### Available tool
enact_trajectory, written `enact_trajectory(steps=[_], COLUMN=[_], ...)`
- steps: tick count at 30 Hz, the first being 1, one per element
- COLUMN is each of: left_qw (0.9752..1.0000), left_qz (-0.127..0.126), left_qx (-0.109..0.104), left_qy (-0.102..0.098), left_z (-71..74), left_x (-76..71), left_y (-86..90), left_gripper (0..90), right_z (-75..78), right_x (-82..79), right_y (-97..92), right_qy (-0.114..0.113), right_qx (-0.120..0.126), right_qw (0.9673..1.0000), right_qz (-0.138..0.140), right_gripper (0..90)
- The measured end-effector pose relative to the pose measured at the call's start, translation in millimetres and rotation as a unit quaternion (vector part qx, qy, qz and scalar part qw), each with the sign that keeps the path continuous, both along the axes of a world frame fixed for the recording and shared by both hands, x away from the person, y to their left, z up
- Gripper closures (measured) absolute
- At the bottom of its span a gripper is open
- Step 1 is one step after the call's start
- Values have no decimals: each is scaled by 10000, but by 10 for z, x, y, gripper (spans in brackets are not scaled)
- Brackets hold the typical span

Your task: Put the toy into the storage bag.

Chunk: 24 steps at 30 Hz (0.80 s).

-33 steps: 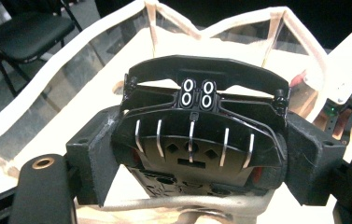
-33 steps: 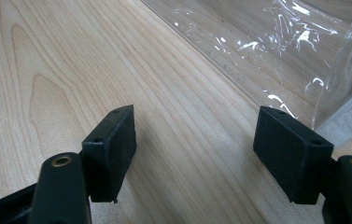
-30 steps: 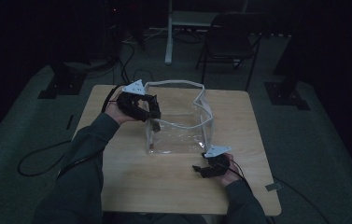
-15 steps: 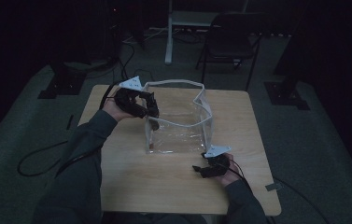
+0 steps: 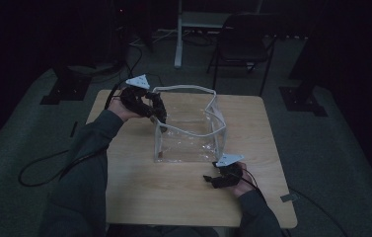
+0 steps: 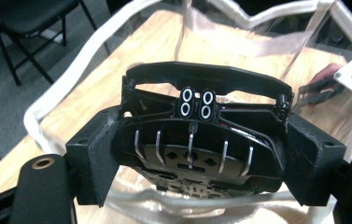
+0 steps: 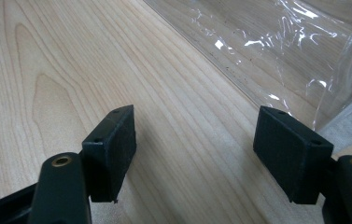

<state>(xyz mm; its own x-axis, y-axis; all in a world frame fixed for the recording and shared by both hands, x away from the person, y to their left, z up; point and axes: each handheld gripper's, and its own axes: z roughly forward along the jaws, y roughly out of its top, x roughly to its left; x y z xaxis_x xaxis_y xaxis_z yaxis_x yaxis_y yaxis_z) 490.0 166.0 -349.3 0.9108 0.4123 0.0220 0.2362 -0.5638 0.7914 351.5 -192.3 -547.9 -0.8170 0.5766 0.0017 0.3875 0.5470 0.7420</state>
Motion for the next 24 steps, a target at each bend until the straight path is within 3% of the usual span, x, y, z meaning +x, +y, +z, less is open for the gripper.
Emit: enact_trajectory(steps=[3, 10, 19, 24], left_qw=[9999, 9998, 9985, 9980], left_qz=[87, 113, 110, 137], left_qx=[130, 147, 529, 615], left_qy=[34, 76, 13, 96], left_z=[-67, -83, -14, -38], left_x=[1, 0, 26, 55], left_y=[36, 102, 33, 6], left_gripper=[237, 236, 236, 236], right_z=[-1, 0, 0, 0], right_x=[2, 0, 0, -1], right_y=[-1, 0, 0, 3], right_qy=[-9, -6, -5, 7], right_qx=[-10, -11, -8, 3], right_qw=[10000, 10000, 10000, 10000], right_qz=[4, 0, 0, 1], right_gripper=[293, 293, 293, 293])
